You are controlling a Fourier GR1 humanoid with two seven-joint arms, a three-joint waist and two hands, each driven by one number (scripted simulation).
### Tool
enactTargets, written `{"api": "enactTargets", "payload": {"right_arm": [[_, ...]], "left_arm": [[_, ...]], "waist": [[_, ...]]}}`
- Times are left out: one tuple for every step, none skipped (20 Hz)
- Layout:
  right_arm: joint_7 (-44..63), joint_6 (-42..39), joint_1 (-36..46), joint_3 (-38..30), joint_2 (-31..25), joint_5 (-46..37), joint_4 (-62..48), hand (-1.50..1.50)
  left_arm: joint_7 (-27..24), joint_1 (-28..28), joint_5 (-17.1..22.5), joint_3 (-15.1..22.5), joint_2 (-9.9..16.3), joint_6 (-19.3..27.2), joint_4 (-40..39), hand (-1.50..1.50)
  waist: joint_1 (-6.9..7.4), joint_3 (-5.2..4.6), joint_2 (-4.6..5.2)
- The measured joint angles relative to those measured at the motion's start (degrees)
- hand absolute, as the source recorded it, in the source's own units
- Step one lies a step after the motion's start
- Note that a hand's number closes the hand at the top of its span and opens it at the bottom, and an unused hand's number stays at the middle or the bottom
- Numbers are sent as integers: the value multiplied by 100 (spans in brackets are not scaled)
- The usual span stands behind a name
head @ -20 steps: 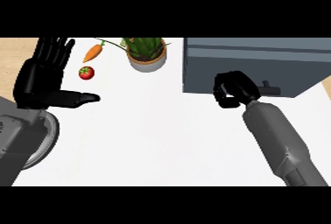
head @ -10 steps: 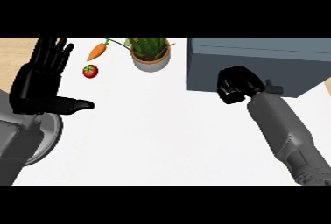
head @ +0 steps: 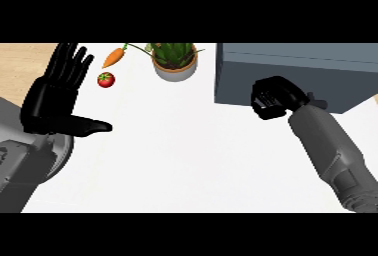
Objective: Pick up the cup, place it into the drawer and close the drawer
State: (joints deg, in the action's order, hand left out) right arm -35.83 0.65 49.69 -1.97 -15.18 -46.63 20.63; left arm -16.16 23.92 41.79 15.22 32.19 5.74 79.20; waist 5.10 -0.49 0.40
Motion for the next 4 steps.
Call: {"api": "enactTargets", "payload": {"right_arm": [[-48, -7, 0, -34, 5, 33, -8, 150], [-63, 13, -5, -73, 14, 66, -18, 150], [-115, -4, -4, -88, 6, 80, -29, 150], [-185, -63, 3, -107, -10, 105, -37, 150]], "left_arm": [[-2, 14, 1, -7, -16, -3, -27, -150], [-2, 15, 5, -2, -27, -24, -22, -150], [-9, 15, -12, 9, -40, -32, -43, -150], [-10, 16, -20, 20, -49, -50, -64, -150]], "waist": [[-4, 0, 4], [0, 0, 1], [3, 0, 4], [6, 5, 12]]}}
